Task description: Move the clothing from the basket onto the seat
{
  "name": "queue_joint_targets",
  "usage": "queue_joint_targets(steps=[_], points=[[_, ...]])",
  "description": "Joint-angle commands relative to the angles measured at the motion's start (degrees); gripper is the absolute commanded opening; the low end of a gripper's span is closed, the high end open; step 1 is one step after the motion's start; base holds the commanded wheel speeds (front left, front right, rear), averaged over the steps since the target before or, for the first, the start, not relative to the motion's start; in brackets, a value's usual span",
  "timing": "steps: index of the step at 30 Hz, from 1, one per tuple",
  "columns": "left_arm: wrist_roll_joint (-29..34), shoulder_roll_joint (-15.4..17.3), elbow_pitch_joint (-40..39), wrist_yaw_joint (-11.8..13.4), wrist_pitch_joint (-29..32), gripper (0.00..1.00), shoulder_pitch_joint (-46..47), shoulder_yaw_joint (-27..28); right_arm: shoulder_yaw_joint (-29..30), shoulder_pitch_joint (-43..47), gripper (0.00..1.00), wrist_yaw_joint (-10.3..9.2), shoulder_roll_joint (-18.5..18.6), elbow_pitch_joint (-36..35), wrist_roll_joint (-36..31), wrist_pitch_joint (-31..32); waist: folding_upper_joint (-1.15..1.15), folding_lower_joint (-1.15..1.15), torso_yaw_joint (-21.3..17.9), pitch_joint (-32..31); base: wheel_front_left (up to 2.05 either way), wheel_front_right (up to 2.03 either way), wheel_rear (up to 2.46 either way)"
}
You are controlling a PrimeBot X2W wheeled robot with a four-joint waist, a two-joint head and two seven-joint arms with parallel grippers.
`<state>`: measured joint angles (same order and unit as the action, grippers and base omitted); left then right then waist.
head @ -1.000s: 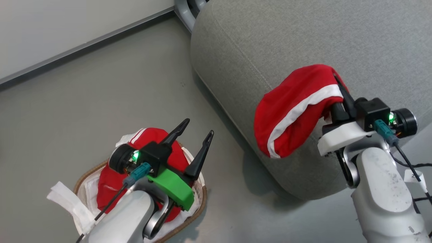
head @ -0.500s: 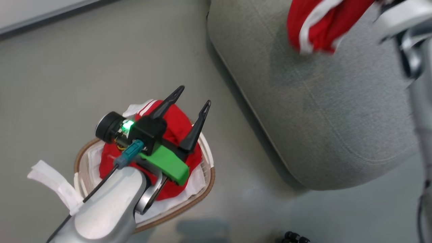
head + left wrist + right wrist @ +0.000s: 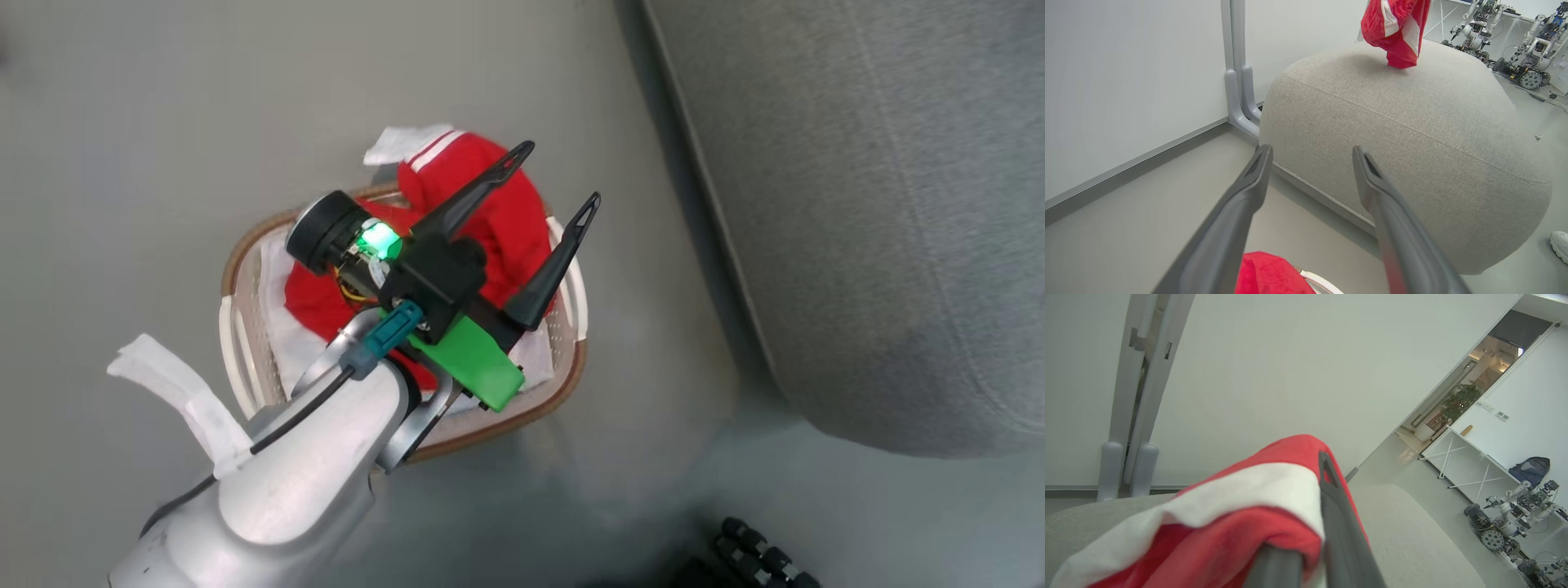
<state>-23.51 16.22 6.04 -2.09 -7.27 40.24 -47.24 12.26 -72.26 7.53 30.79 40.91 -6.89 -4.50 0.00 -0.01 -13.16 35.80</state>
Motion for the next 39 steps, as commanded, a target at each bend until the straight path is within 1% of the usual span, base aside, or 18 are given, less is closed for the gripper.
queue_joint_targets(steps=[1,3,8,12,13,14,15,16,23,29,34,39], points=[[0.86,-0.05,0.02,-0.07,0.12,1.0,1.23,-0.08,1.63,0.98,0.0,-0.08,-0.81,1.9,-0.88,-0.63,0.0,0.01,5.08,6.84,0.0,0.0,0.0],[0.61,-0.12,0.03,-0.04,0.33,1.0,1.46,-0.14,3.77,2.3,0.0,-0.08,-1.69,4.61,-2.53,-1.61,0.0,0.01,5.21,7.74,0.0,0.0,0.0],[0.33,0.72,-0.02,0.42,0.05,1.0,1.46,0.22,5.92,5.32,0.0,-0.08,-5.07,10.6,-6.03,-3.57,0.0,0.01,4.76,8.84,0.0,0.0,0.0],[0.25,1.49,-0.05,0.66,0.25,1.0,1.36,0.36,7.1,6.67,0.0,-0.08,-7.27,13.44,-7.65,-6.01,0.0,0.01,3.68,9.02,0.0,0.0,0.0],[0.24,1.62,-0.06,0.7,0.32,1.0,1.43,0.38,7.4,6.91,0.15,-0.08,-7.72,13.84,-7.93,-6.57,0.0,0.01,3.44,8.93,0.0,0.0,0.0],[0.18,1.81,-0.09,0.82,0.34,1.0,1.48,0.45,7.58,7.22,0.4,-0.08,-8.39,14.37,-8.18,-7.13,0.0,0.01,3.08,8.76,0.0,0.0,0.0],[0.09,1.93,-0.1,0.88,0.38,1.0,1.47,0.48,7.62,7.37,0.85,-0.08,-8.99,14.67,-8.29,-7.63,0.0,0.01,2.82,8.59,0.0,0.0,0.0],[-0.08,2.12,-0.08,1.01,0.37,1.0,1.28,0.6,7.54,7.52,1.0,-0.08,-9.63,14.91,-8.48,-8.26,0.0,0.01,2.39,8.28,0.0,0.0,0.0],[-1.08,2.54,0.26,1.47,-0.37,1.0,0.08,1.35,6.43,9.69,1.0,-0.08,-11.72,14.91,-8.38,-10.18,0.0,0.01,0.64,5.36,0.0,0.0,0.0],[-2.84,2.26,1.3,2.13,-2.48,1.0,-1.18,2.62,4.48,14.02,1.0,-0.08,-13.0,13.4,-7.32,-10.62,0.0,0.01,0.2,0.82,0.0,0.0,0.0],[-4.45,1.9,3.29,2.76,-4.76,1.0,-2.95,4.19,2.27,17.71,1.0,-0.08,-13.7,11.19,-4.9,-10.73,0.0,0.01,0.89,-4.46,0.0,0.0,0.0],[-6.75,1.15,5.59,3.38,-6.85,1.0,-5.83,6.34,-1.03,20.01,1.0,-0.08,-12.86,9.62,-2.26,-10.75,0.0,0.01,2.73,-10.51,0.0,0.0,0.0]])
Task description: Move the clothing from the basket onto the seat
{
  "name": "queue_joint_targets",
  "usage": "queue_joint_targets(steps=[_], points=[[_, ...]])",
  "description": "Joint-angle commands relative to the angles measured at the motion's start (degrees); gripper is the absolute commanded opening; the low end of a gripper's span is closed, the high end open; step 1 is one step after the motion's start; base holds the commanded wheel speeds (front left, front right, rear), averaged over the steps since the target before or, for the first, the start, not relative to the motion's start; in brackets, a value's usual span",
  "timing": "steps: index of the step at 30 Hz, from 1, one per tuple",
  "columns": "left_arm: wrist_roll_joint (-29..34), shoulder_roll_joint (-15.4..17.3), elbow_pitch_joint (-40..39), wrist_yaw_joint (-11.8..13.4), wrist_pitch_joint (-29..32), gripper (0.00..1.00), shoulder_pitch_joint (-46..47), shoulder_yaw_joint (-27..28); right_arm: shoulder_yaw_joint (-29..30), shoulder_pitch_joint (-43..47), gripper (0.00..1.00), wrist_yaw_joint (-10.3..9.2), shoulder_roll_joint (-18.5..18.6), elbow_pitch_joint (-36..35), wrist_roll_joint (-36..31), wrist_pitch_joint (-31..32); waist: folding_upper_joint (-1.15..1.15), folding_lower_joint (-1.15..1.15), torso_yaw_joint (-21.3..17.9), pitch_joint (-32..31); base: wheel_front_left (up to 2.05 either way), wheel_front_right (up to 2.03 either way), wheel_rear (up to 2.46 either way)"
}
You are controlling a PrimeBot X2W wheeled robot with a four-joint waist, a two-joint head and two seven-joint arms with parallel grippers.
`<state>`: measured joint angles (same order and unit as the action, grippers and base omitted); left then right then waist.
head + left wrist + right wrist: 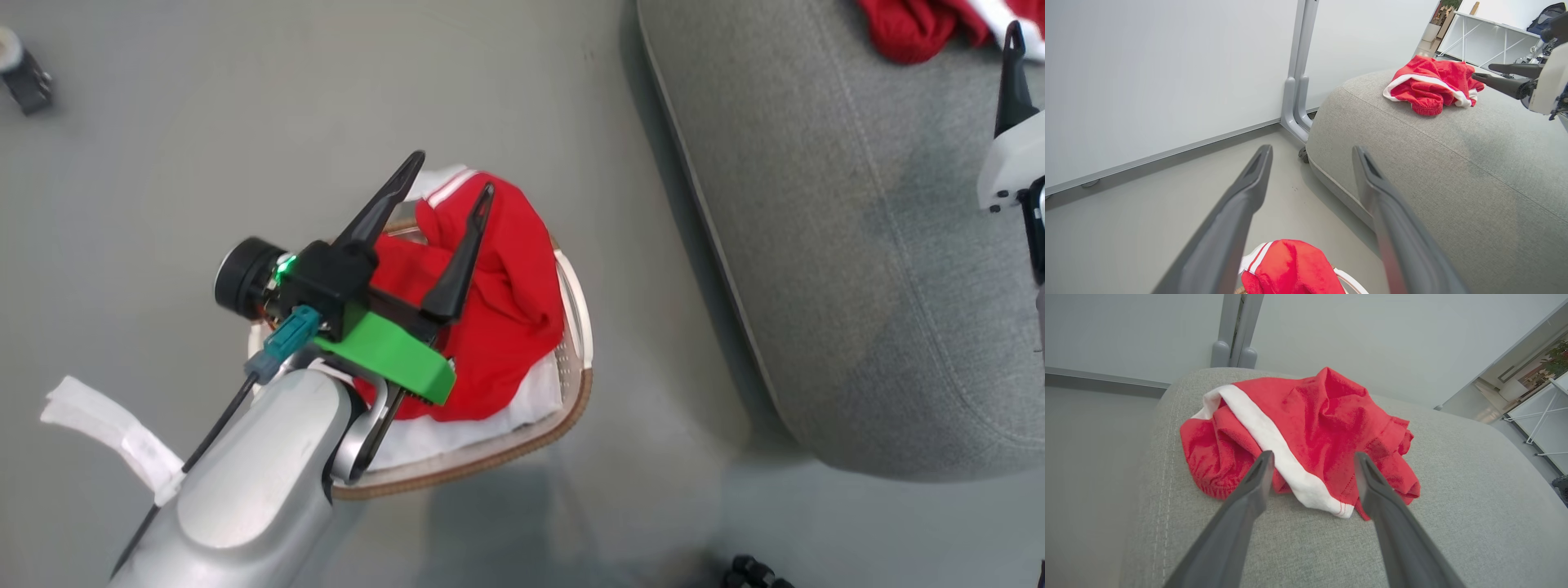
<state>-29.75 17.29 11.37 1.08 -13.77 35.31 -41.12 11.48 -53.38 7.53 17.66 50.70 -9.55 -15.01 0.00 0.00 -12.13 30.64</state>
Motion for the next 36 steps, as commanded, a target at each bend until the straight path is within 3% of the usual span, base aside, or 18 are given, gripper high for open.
queue_joint_targets(steps=[1,10,16,26,36], points=[[-0.77,-0.03,0.7,0.4,-0.58,1.0,-1.51,0.72,-0.85,1.6,1.0,-0.08,0.19,-0.61,1.01,-0.23,0.0,0.0,2.08,-6.37,0.0,0.0,0.0],[-2.83,-1.84,3.46,2.48,-1.41,1.0,-10.61,9.26,-4.47,8.81,1.0,-0.08,-3.13,-5.66,7.51,-0.17,0.0,0.0,6.42,-16.0,0.0,0.0,0.0],[-1.03,-3.54,3.3,2.62,-1.39,1.0,-19.47,16.66,-5.79,17.99,1.0,-0.08,-7.44,-11.75,9.51,-0.18,0.0,0.0,8.72,-20.54,0.0,0.0,0.0],[2.46,-7.3,2.33,1.08,-1.39,1.0,-32.74,27.75,-9.33,35.05,1.0,-0.08,-14.17,-23.65,11.57,-0.18,0.0,0.0,11.17,-25.9,0.0,0.0,0.0],[6.28,-10.6,3.05,-2.18,-1.4,1.0,-38.52,31.89,-13.36,47.07,1.0,-0.08,-14.65,-31.53,18.0,-0.18,0.0,0.0,12.73,-30.4,0.0,0.0,0.0]])
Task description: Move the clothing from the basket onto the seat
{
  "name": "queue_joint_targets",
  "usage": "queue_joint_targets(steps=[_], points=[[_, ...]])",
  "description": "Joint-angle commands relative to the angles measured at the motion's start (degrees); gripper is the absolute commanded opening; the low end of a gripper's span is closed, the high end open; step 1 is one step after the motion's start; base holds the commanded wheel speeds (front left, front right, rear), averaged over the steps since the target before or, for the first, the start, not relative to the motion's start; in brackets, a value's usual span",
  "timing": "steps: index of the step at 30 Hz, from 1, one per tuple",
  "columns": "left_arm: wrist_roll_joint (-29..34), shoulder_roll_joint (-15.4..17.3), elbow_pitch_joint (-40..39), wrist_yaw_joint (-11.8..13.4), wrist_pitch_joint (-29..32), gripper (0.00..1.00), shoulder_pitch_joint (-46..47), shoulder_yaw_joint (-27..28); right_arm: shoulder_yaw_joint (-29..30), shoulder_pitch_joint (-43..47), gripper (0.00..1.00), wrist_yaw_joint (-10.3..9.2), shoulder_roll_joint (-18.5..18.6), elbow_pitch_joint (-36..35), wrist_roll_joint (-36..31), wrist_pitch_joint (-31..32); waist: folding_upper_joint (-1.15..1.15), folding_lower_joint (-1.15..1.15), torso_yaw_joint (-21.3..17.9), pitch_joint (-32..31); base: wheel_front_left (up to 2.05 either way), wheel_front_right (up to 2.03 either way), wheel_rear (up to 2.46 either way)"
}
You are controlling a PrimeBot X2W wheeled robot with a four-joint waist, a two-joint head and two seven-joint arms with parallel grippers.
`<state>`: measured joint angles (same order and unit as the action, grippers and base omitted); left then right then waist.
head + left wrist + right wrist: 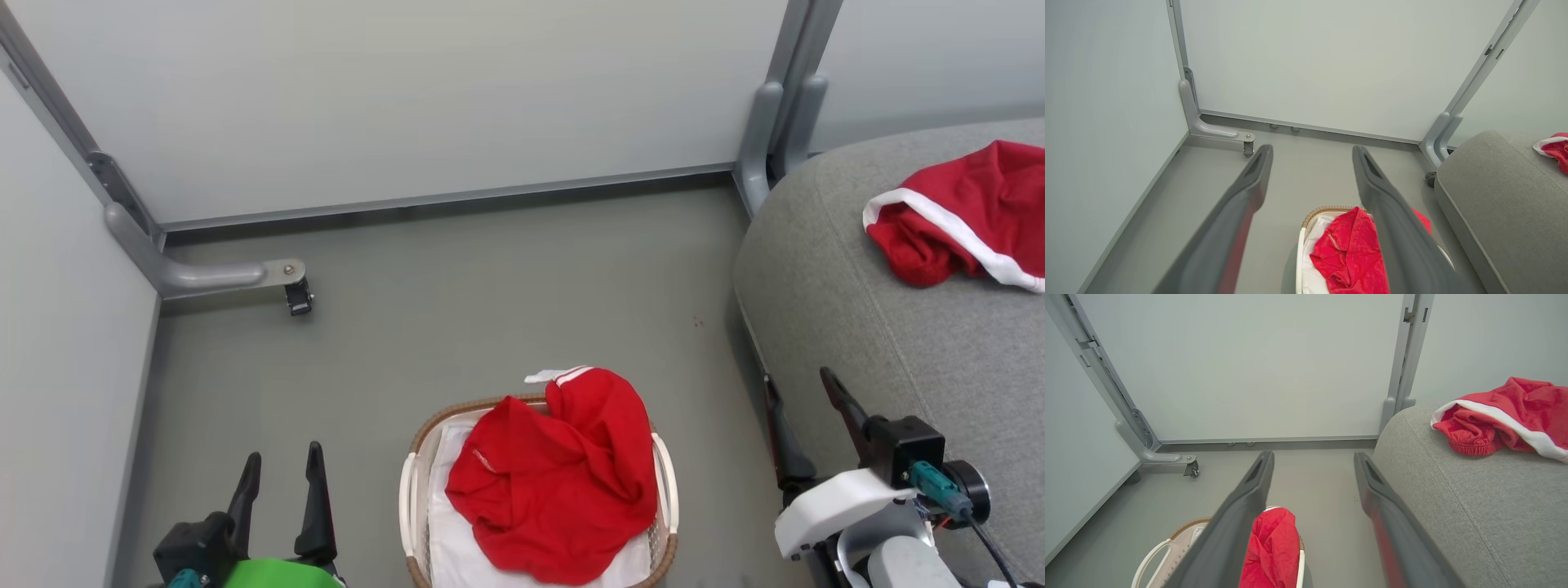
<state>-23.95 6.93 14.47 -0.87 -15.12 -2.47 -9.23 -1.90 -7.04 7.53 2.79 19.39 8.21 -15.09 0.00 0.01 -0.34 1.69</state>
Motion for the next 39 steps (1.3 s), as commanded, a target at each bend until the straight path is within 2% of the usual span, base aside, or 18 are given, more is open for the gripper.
queue_joint_targets(steps=[1,21,39], points=[[0.85,-0.45,0.02,-0.46,-0.04,1.0,-0.83,0.21,-0.44,1.45,1.0,-0.08,0.23,-0.78,0.37,-0.11,0.0,-0.01,1.0,-1.69,0.0,0.0,0.0],[3.91,-2.72,1.97,-3.48,-0.05,1.0,0.44,2.49,-3.02,2.68,1.0,-0.08,0.21,-0.99,1.35,-0.11,0.0,-0.01,0.41,-2.76,0.0,0.0,0.0],[5.28,-3.36,2.13,-4.24,-0.05,1.0,1.41,3.03,-2.96,1.39,1.0,-0.08,0.21,-1.91,0.94,-0.11,0.0,-0.01,0.36,0.03,0.0,0.0,0.0]])
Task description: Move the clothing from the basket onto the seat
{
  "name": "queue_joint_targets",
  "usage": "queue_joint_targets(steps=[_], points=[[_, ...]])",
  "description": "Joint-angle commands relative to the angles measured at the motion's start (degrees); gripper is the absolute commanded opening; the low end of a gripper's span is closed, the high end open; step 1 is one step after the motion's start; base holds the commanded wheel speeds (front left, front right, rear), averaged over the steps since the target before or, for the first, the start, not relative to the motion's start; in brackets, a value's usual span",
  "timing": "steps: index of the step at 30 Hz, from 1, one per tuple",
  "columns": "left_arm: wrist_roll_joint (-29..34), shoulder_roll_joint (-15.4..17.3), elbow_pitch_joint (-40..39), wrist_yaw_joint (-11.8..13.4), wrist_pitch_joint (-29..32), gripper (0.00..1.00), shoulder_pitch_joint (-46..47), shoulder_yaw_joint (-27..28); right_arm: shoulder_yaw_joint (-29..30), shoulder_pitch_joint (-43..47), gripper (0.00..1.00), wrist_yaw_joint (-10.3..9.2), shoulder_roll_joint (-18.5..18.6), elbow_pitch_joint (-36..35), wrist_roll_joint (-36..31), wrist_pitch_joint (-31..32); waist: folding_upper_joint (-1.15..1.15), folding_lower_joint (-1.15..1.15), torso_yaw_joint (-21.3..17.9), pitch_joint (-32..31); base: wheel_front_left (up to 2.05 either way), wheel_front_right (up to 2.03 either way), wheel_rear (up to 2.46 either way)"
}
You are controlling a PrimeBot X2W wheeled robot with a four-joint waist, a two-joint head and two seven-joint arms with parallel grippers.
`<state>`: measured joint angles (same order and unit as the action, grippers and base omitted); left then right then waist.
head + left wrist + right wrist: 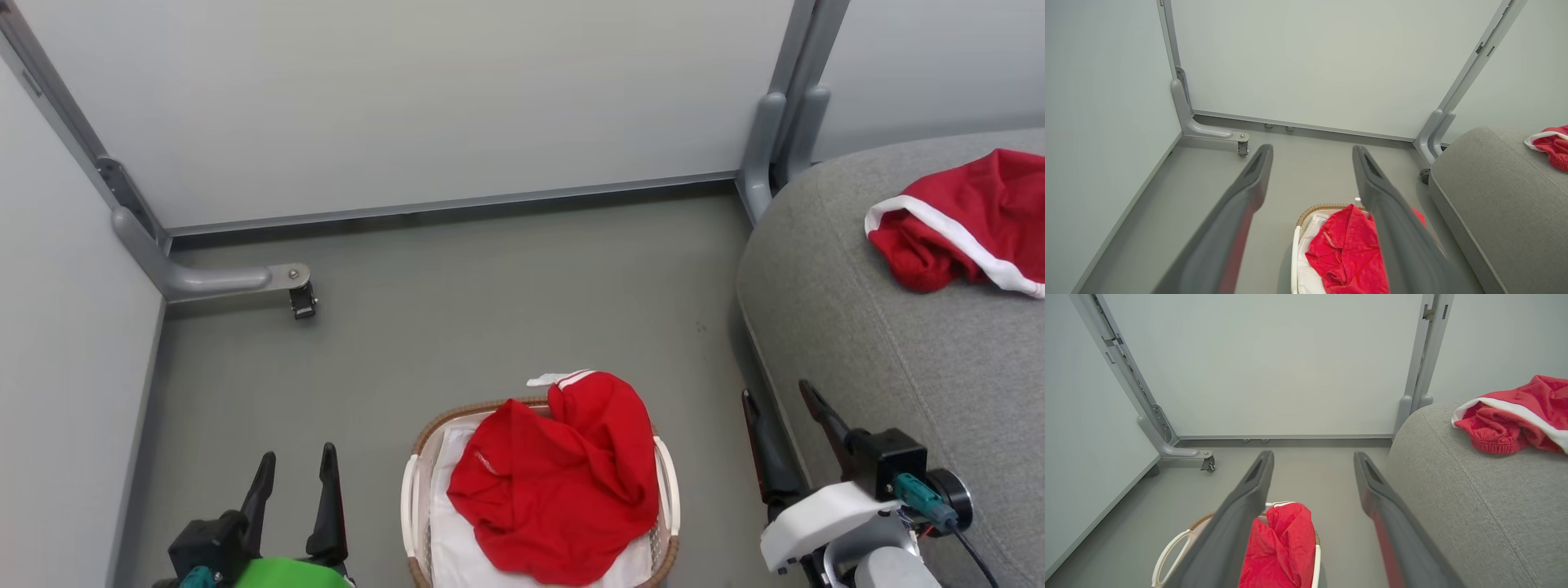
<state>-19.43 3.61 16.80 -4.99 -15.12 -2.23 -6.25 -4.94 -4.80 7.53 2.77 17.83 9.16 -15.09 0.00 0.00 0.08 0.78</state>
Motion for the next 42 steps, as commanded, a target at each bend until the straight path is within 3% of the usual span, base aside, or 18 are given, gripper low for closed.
queue_joint_targets(steps=[1,9,18,24,32,39,42], points=[[0.88,-0.06,-0.24,-0.2,-0.05,1.0,1.43,-0.06,0.16,-1.07,1.0,-0.08,0.22,-0.53,-0.05,-0.11,0.0,0.0,-0.09,1.54,0.0,0.0,0.0],[3.46,1.2,0.7,-1.05,-0.02,1.0,9.04,-3.03,2.24,-6.0,1.0,-0.08,0.22,-3.12,-1.24,-0.11,0.0,0.0,-1.09,11.22,0.0,0.0,0.0],[7.76,2.69,5.31,-2.22,3.2,1.0,27.2,-11.34,6.25,-15.36,1.0,-0.08,0.21,-8.78,-2.94,-0.11,0.0,0.0,-4.13,28.07,0.0,0.0,0.0],[9.09,2.12,15.62,-2.53,6.91,1.0,39.16,-20.76,6.59,-21.32,1.0,-0.08,0.18,-12.96,-2.35,-0.11,0.0,0.0,-6.79,38.62,0.0,0.0,0.0],[6.85,1.77,29.13,-2.51,11.92,1.0,45.74,-31.43,4.72,-24.93,1.0,-0.08,0.17,-17.61,-1.35,-0.11,0.0,0.0,-9.75,46.04,0.0,0.0,0.0],[8.38,3.69,38.27,-2.41,14.93,1.0,49.99,-35.75,2.62,-26.94,1.0,-0.08,0.17,-20.22,0.29,-0.11,0.0,0.0,-12.28,50.14,0.0,0.0,0.0],[9.33,4.46,41.6,-1.22,15.41,1.0,51.66,-36.32,1.49,-27.39,1.0,-0.08,0.18,-20.05,1.2,-0.11,0.0,0.0,-13.32,51.25,0.0,0.0,0.0]])
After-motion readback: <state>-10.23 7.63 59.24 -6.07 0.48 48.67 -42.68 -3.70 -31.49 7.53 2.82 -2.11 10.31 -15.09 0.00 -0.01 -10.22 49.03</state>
